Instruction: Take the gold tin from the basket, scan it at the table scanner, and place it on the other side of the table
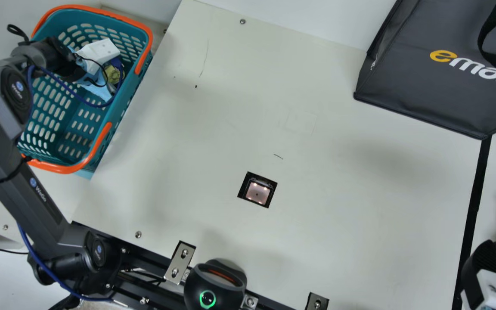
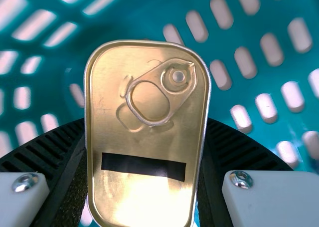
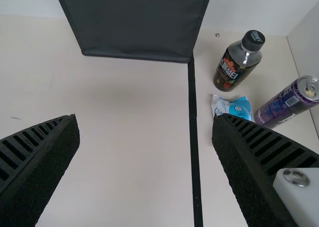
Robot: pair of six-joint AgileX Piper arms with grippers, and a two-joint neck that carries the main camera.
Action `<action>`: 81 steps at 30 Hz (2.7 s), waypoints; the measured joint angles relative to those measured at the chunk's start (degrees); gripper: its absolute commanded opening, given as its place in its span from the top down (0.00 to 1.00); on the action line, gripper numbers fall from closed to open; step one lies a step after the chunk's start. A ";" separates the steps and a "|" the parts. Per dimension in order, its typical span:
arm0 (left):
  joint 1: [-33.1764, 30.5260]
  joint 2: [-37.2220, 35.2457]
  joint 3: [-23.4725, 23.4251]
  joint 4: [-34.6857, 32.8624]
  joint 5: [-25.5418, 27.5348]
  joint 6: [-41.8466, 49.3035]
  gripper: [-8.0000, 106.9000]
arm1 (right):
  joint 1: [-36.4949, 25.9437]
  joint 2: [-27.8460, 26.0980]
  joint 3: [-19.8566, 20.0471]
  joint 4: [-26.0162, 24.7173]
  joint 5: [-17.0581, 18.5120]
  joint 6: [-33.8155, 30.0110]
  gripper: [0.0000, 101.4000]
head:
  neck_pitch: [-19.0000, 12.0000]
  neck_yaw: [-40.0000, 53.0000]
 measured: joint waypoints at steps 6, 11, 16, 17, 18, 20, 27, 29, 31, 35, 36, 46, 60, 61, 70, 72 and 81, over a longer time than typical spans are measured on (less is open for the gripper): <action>1.61 -6.73 5.28 -2.06 0.91 -2.69 1.00 | 0.00 0.00 0.00 0.00 0.00 0.00 0.06 | 0.09 0.00; 2.81 -13.52 10.58 -0.28 0.91 -8.85 1.00 | 0.00 0.00 0.00 0.00 0.00 0.00 0.06 | 0.09 0.00; 3.98 -20.28 14.87 4.29 2.11 -19.12 1.00 | 0.00 0.00 0.00 0.00 -0.12 0.00 0.06 | 0.09 0.00; 4.09 -21.59 15.34 5.10 2.53 -21.06 1.00 | 0.00 0.00 0.00 0.00 -0.12 0.00 0.06 | 0.09 0.00; 4.32 -22.91 15.78 6.21 3.08 -23.59 1.00 | 0.00 0.00 0.00 0.00 -0.12 0.00 0.06 | 0.09 0.00; 4.55 -25.16 16.01 8.38 4.51 -28.37 1.00 | 0.00 0.00 0.00 0.00 -0.12 0.00 0.06 | 0.09 0.09; 4.19 -32.43 14.67 15.35 10.84 -47.13 1.00 | 0.00 0.00 0.00 0.00 -0.12 0.00 0.06 | 0.09 0.00; 3.84 -34.13 13.97 16.47 13.08 -51.82 1.00 | 0.00 0.00 0.00 0.00 -0.12 0.00 0.06 | 0.09 0.00; 3.37 -35.93 13.11 17.55 15.44 -56.86 1.00 | 0.00 0.00 0.00 0.00 -0.12 0.00 0.06 | 0.09 0.00; 1.93 -38.90 11.79 19.26 19.40 -65.61 1.00 | 0.00 0.00 0.00 0.00 -0.12 0.00 0.06 | 0.00 0.00; 1.35 -39.71 11.46 19.83 20.47 -67.82 1.00 | 0.00 0.00 0.00 0.00 -0.12 0.00 0.06 | 0.09 0.00; -5.75 -46.93 9.77 23.23 29.23 -84.84 1.00 | 0.00 0.00 0.00 0.00 -0.12 0.00 0.06 | 0.09 0.00; -23.04 -53.82 8.72 26.58 39.19 -101.59 1.00 | 0.00 0.00 0.00 0.00 -0.12 0.00 0.06 | 0.09 0.00; -24.63 -53.98 8.72 26.86 39.74 -102.81 1.00 | 0.00 0.00 0.00 0.00 -0.12 0.00 0.06 | 0.09 0.00; -38.75 -54.15 10.08 28.14 41.92 -113.13 1.00 | 0.00 0.00 0.00 0.00 -0.12 0.00 0.06 | 0.09 0.00; -42.08 -53.81 10.73 28.14 41.92 -115.35 1.00 | 0.00 0.00 0.00 0.00 -0.12 0.00 0.06 | 0.00 0.00; -55.91 -51.41 11.93 26.86 41.92 -124.33 1.00 | 0.00 0.00 0.00 0.00 -0.12 0.00 0.06 | 0.09 0.00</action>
